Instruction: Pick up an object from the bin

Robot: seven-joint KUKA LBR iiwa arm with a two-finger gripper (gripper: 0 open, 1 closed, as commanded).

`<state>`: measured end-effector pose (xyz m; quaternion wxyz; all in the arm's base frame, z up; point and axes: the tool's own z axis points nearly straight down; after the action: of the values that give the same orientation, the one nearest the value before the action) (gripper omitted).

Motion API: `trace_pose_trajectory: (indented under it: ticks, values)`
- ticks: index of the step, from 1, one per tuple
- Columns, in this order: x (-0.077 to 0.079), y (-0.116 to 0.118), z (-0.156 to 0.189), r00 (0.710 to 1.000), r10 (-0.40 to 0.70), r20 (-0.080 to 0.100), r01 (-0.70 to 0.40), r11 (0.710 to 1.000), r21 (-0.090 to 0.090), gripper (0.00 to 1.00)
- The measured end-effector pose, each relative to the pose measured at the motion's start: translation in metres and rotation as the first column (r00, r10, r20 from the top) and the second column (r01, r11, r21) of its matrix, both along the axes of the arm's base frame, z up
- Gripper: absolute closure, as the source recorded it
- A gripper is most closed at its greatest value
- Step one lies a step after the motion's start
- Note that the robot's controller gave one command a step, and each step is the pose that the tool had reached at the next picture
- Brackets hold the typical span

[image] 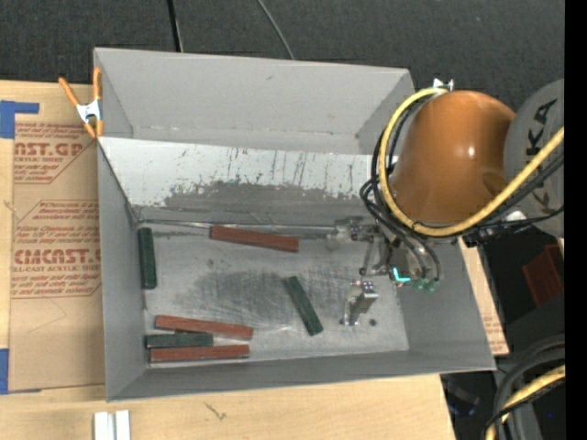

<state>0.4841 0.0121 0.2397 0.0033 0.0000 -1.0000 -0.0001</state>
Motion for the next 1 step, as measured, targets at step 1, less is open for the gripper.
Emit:
trace_pose_trajectory:
  ticks: [1]
  values:
    - [0.0014,0.0000,0.0036,1.000,0.000,0.008,0.000,1.000,0.000,0.00]
